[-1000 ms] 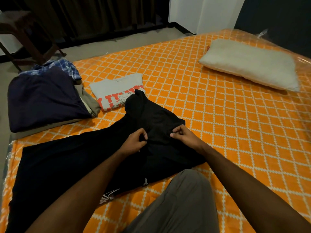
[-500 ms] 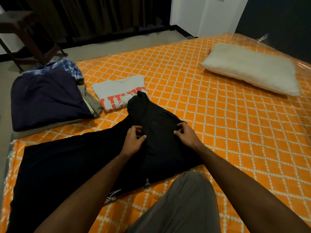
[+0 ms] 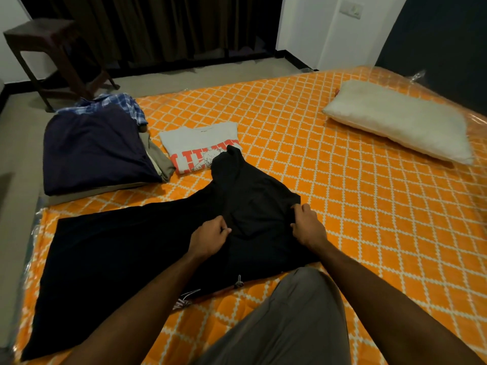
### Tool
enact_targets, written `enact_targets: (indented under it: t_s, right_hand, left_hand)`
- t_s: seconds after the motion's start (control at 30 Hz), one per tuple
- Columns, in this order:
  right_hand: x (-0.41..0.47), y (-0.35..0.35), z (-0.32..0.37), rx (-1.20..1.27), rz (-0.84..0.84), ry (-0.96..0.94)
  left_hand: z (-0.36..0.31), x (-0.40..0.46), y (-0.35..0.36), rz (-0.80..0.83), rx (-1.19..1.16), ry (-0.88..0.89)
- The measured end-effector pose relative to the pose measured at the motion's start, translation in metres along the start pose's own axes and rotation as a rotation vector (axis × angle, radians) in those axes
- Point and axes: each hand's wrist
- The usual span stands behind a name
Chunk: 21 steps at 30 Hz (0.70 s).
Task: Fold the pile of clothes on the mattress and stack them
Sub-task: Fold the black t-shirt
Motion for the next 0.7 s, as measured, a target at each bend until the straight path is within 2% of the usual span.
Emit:
enact_targets:
  t_s: [0.07,0.1,0.2,0.3,0.47,0.6,0.7]
  right_hand:
    - [-0.005,0.004,0.006,-0.148,-0.117,-0.143]
    - [-0.007,0.004,0.014,-0.175,-0.111,-0.243]
    - [-0.006,0.007,0.045,-0.214,0.083,-0.5]
    - [0.002,0.014,0.084,-0.257,0.162,-0.561]
    - [0.024,0.015,0.148,-0.25,0.179,-0.537]
    - [0.046,0.01,0.197,-0.297,0.204,-0.593]
    - [0.069,0.004,0.227,-0.324,0.215,-0.635]
  left_hand:
    - [0.004,-0.005,0.001,-0.089,0.057,0.107]
    - [0.009,-0.01,-0.001,-0.103,0.124,0.153]
    - [0.03,-0.025,-0.007,-0.061,0.468,0.185]
    - [0.066,-0.046,-0.021,-0.053,0.635,0.108]
    - [0.145,-0.07,-0.071,-0.015,0.456,-0.171]
    - [0.205,-0.078,-0.118,0.005,0.353,-0.331]
    - [0.231,-0.076,-0.142,0.014,0.331,-0.388]
Point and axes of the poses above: each hand's wrist, its own x-axis towards the middle knuckle, its own y-axis out of the palm, z = x × y, and after that the axes turned 11 degrees about z, right-handed
